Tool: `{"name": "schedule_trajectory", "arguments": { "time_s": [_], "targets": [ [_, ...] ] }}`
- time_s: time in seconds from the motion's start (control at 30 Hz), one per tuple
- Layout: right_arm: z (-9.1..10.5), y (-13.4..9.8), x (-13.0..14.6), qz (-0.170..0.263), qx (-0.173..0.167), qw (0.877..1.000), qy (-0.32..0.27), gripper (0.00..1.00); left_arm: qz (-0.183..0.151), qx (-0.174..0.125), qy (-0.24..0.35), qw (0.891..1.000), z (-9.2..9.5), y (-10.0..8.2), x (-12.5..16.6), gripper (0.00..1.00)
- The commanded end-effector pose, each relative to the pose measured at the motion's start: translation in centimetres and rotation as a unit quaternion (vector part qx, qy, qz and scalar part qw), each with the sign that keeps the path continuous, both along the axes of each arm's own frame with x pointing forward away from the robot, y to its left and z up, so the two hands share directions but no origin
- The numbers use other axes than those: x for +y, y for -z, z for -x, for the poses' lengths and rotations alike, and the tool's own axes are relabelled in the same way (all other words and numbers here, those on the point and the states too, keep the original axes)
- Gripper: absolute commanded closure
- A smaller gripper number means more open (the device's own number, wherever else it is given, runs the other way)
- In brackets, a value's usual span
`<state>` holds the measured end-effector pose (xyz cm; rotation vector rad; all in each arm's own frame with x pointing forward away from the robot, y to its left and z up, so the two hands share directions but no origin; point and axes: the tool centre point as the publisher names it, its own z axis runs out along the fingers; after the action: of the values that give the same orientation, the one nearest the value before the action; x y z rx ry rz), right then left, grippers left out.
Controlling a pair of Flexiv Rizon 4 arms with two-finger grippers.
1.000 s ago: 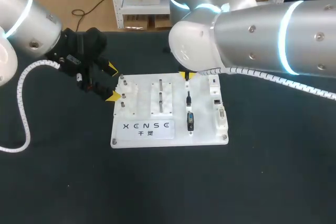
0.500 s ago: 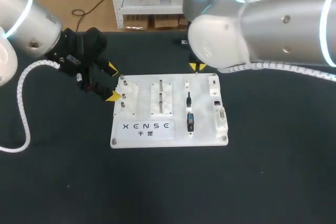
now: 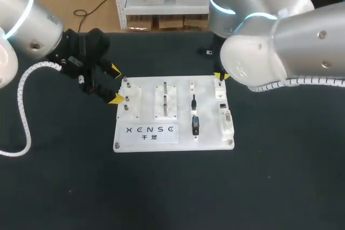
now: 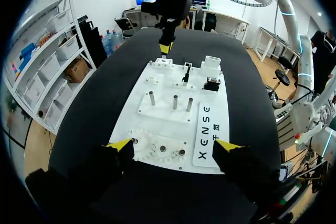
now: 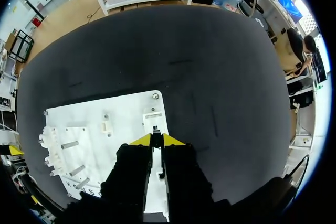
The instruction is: Insert the USB connector, Ethernet cable, and multi-pin plug into their matching sockets one by one.
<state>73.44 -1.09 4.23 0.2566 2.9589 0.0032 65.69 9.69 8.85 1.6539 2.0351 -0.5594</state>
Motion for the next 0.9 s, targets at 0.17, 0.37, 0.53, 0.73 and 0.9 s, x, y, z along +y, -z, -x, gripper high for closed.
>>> {"name": "schedule_trajectory", "arguments": {
  "time_s": [0.17, 0.37, 0.53, 0.73, 0.9],
  "targets": [
    [0.0, 0.7, 0.1, -0.002, -0.010, 1.000, 0.001, 1.00, 0.000, -0.001, 0.000, 1.000, 0.0, 0.0, 0.0, 0.00],
    [0.1, 0.9, 0.0, -0.002, -0.005, 1.000, -0.001, 1.00, 0.000, -0.001, 0.000, 1.000, 0.0, 0.0, 0.0, 0.00],
    [0.2, 1.1, -0.1, 0.001, -0.004, 1.000, -0.004, 1.00, 0.000, -0.001, 0.000, 1.000, 0.0, 0.0, 0.0, 0.00],
    [0.2, 1.5, 0.0, 0.001, -0.002, 1.000, -0.008, 1.00, 0.000, -0.001, 0.000, 1.000, 0.0, 0.0, 0.0, 0.00],
    [0.1, 1.7, 0.2, 0.002, -0.001, 1.000, -0.011, 1.00, 0.000, -0.001, 0.000, 1.000, 0.0, 0.0, 0.0, 0.00]
  ]
}}
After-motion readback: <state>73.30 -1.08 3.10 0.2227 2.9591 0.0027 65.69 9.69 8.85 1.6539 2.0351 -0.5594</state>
